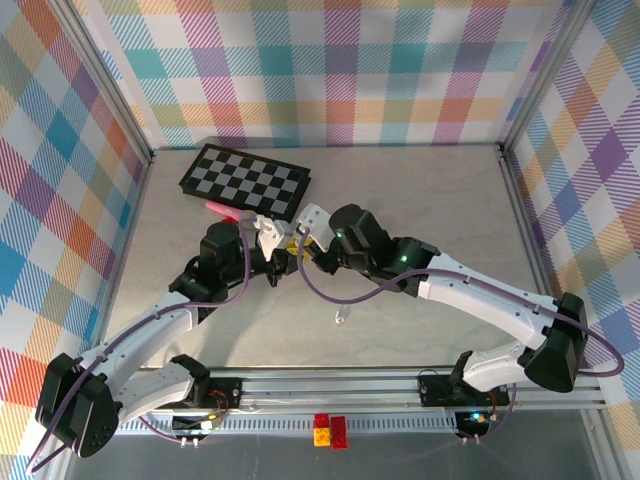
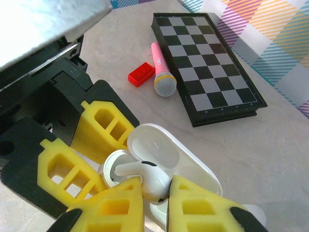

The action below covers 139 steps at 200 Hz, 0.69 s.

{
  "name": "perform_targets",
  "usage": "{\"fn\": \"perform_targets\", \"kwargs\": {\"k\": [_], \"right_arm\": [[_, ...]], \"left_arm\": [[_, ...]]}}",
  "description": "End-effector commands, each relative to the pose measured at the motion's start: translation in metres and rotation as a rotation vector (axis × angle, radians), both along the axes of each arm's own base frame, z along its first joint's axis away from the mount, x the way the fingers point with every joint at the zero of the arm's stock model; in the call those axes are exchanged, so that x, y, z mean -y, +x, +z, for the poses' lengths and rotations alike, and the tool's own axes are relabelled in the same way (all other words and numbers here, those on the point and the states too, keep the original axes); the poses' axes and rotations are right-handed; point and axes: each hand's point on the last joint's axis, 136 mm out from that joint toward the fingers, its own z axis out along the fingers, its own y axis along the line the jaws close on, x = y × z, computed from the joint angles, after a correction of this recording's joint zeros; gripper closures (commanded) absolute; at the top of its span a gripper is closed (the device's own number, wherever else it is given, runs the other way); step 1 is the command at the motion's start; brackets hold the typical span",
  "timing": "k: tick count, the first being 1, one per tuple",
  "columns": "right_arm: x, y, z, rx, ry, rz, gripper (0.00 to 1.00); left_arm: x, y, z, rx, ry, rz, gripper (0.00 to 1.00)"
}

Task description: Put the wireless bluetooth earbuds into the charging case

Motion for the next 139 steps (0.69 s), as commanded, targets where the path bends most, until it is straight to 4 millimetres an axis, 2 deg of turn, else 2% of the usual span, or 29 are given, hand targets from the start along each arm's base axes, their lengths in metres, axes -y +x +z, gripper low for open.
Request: {"fn": "perform_targets", "kwargs": {"k": [1, 61, 90, 110, 139], "right_arm": [[-0.014, -0.009, 0.002, 0.012, -0.014, 0.073, 0.84], [-0.018, -0.022, -0.015, 0.001, -0.104, 0.159, 0.81], [-0.014, -0.018, -0.026, 0.004, -0.163, 0.151, 0.8], [-0.012, -0.013, -0.025, 0.015, -0.179, 0.122, 0.8], [-0.012, -0.016, -0.02, 0.002, -0.148, 0.124, 0.75]], "left_arm": [[0.007, -0.003, 0.028, 0.055, -0.047, -0.038, 0.99], [0.006, -0.004, 0.031, 0.07, -0.034, -0.041, 0.99], [0.007, -0.005, 0.033, 0.073, -0.039, -0.052, 0.99], [0.007, -0.006, 0.033, 0.073, -0.039, -0.052, 0.99], [0.007, -0.006, 0.033, 0.072, -0.038, -0.052, 0.99]]}}
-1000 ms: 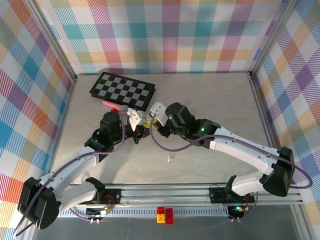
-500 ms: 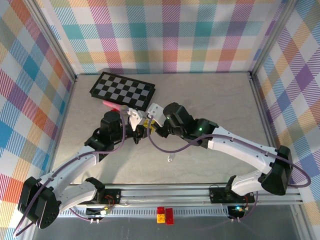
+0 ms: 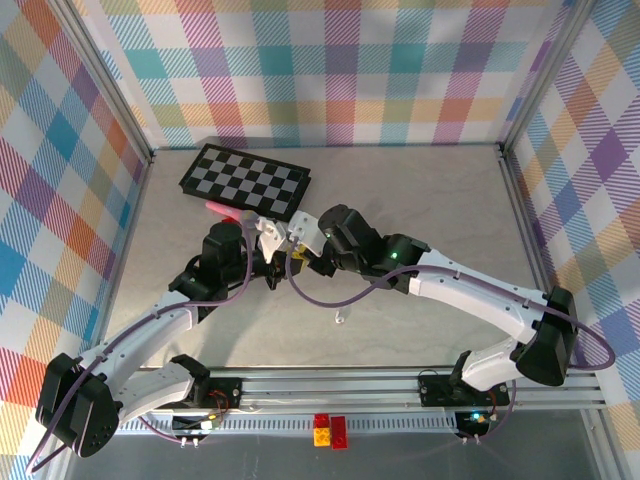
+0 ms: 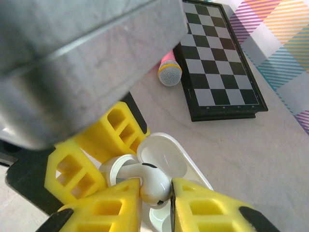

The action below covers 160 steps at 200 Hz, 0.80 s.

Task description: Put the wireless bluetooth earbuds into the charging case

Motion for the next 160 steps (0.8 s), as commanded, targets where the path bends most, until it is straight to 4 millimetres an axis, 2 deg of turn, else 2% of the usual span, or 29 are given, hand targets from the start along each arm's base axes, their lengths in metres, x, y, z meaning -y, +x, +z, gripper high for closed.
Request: {"fn": "perform_targets", "kwargs": {"k": [1, 59, 72, 103, 160], "right_arm": [[-0.006, -0.013, -0.007, -0.039, -0.014, 0.048, 0.75], [-0.002, -0.014, 0.002, -0.033, 0.037, 0.03, 0.73], [-0.001, -0.015, 0.002, -0.04, 0.042, 0.037, 0.76], [-0.004, -0.022, 0.0, -0.067, 0.052, 0.069, 0.81], [-0.011, -0.039, -0.003, -0.143, 0.062, 0.156, 0.82]], "left_arm": [[0.009, -0.002, 0.046, 0.13, -0.08, -0.052, 0.99], [0.009, -0.003, 0.048, 0.131, -0.088, -0.051, 0.99], [0.009, -0.003, 0.048, 0.13, -0.089, -0.05, 0.99], [0.009, -0.003, 0.05, 0.134, -0.098, -0.047, 0.99], [0.008, -0.002, 0.048, 0.133, -0.094, -0.04, 0.99]]}}
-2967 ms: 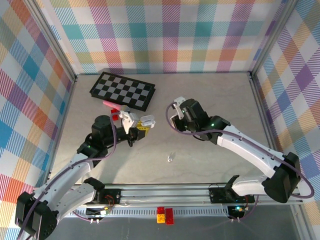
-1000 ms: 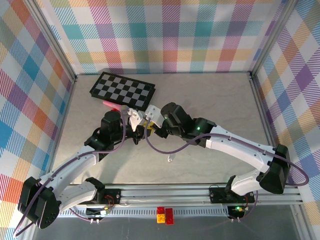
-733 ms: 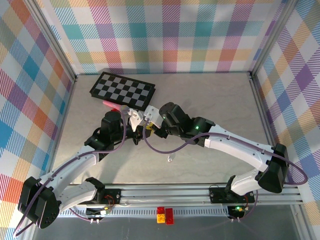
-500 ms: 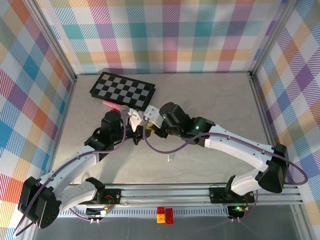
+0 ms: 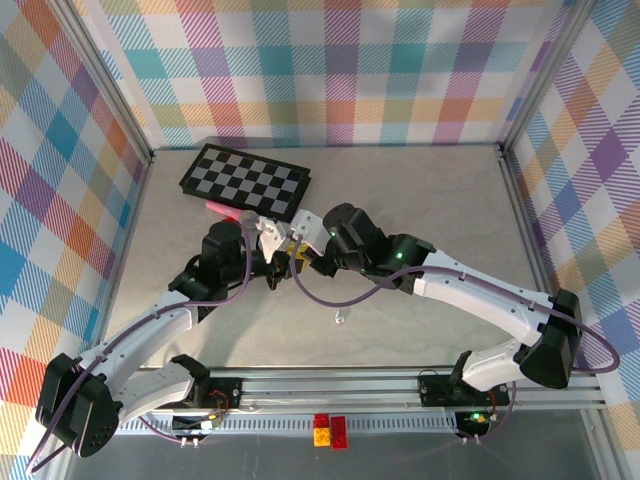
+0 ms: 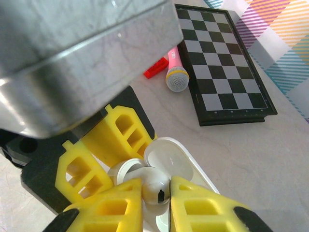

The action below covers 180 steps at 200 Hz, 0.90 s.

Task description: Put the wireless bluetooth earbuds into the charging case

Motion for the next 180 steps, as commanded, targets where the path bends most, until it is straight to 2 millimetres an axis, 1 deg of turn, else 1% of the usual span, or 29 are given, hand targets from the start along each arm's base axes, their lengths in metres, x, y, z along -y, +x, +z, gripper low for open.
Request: {"fn": "perform_targets", "kwargs": {"k": [1, 43, 61, 77, 88, 99, 128, 144, 162, 180], "right_arm": [[-0.011, -0.033, -0.009, -0.105, 0.011, 0.137, 0.82], [-0.011, -0.053, -0.021, -0.2, -0.037, 0.216, 0.82], [-0.01, -0.054, -0.027, -0.221, -0.064, 0.217, 0.82], [-0.009, -0.051, -0.028, -0.227, -0.079, 0.198, 0.79], [-0.008, -0.049, -0.025, -0.225, -0.079, 0.179, 0.77], [-0.007, -0.046, -0.021, -0.214, -0.068, 0.159, 0.73], [-0.005, -0.038, -0.01, -0.195, -0.03, 0.119, 0.73], [0.0, -0.034, -0.004, -0.182, -0.011, 0.098, 0.71], [0.007, -0.031, 0.004, -0.166, 0.017, 0.084, 0.64], [0.015, -0.027, 0.011, -0.158, 0.051, 0.065, 0.53]], "left_arm": [[0.005, 0.001, 0.044, 0.125, -0.08, -0.016, 0.99], [0.006, 0.002, 0.045, 0.132, -0.085, -0.012, 0.99], [0.006, 0.002, 0.045, 0.134, -0.087, -0.014, 0.99], [0.005, 0.002, 0.045, 0.134, -0.087, -0.011, 0.99], [0.004, 0.002, 0.045, 0.136, -0.085, -0.007, 0.99], [0.004, 0.002, 0.044, 0.137, -0.084, -0.003, 0.99], [0.004, 0.002, 0.044, 0.139, -0.085, -0.007, 0.99], [0.004, 0.002, 0.045, 0.142, -0.086, -0.007, 0.99], [0.003, 0.001, 0.046, 0.149, -0.09, -0.006, 0.99], [0.003, 0.0, 0.047, 0.154, -0.094, -0.009, 0.99]]}}
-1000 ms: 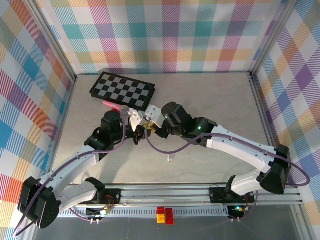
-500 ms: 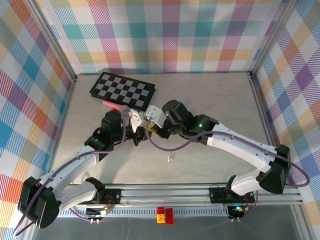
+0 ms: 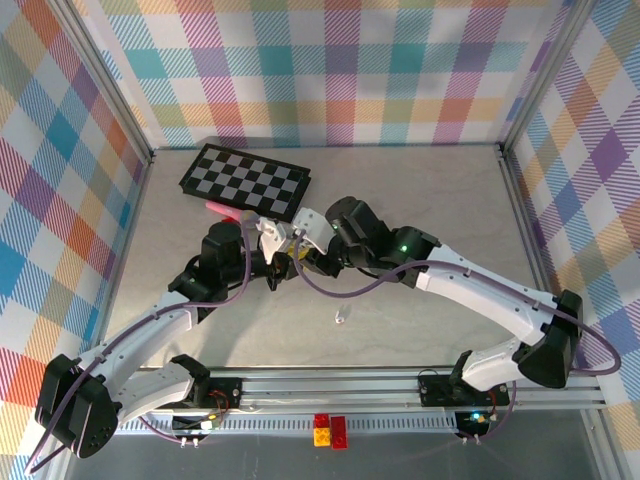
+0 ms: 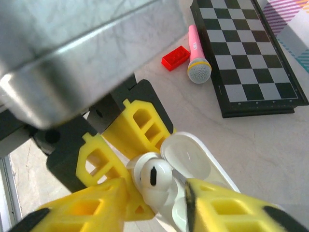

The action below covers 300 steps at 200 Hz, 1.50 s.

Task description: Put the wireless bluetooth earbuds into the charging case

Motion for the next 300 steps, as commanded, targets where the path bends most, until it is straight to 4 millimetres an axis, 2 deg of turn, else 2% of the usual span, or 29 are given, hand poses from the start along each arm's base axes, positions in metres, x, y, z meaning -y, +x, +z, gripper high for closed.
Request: {"fn": "perform_targets", "kwargs": {"k": [1, 17, 34, 71, 94, 111, 150, 176, 224, 247, 270, 300], "right_arm": [[0.009, -0.015, 0.007, -0.043, 0.042, 0.031, 0.53], [0.017, -0.012, 0.015, -0.032, 0.076, 0.011, 0.46], [0.023, -0.01, 0.025, -0.037, 0.146, -0.007, 0.43], [0.049, -0.002, 0.053, -0.136, 0.433, -0.092, 0.41], [0.061, 0.004, 0.05, -0.165, 0.449, -0.163, 0.4], [0.057, 0.006, 0.048, -0.205, 0.437, -0.177, 0.38], [0.033, 0.018, 0.051, -0.278, 0.433, -0.156, 0.3], [0.019, 0.024, 0.045, -0.31, 0.411, -0.136, 0.21], [0.011, 0.024, 0.027, -0.355, 0.372, -0.111, 0.13], [0.011, 0.029, 0.02, -0.372, 0.36, -0.148, 0.14], [0.016, 0.037, 0.019, -0.351, 0.357, -0.203, 0.21], [0.023, 0.047, 0.016, -0.329, 0.344, -0.279, 0.26]], "left_arm": [[0.001, 0.003, 0.041, 0.137, -0.081, 0.01, 0.99], [0.002, 0.003, 0.042, 0.14, -0.083, 0.009, 0.99], [0.002, 0.004, 0.041, 0.139, -0.082, 0.01, 0.99], [-0.007, 0.013, 0.037, 0.116, -0.12, 0.046, 0.99], [-0.009, 0.013, 0.034, 0.11, -0.126, 0.04, 0.99], [-0.009, 0.013, 0.033, 0.115, -0.123, 0.035, 0.99], [-0.007, 0.007, 0.03, 0.136, -0.081, -0.01, 0.99], [-0.008, 0.006, 0.031, 0.14, -0.08, -0.011, 0.99], [-0.008, 0.007, 0.029, 0.126, -0.071, -0.006, 0.99], [-0.008, 0.005, 0.031, 0.131, -0.08, -0.013, 0.99], [-0.008, 0.004, 0.032, 0.137, -0.082, -0.014, 0.99], [-0.007, 0.002, 0.034, 0.139, -0.087, -0.029, 0.99]]}}
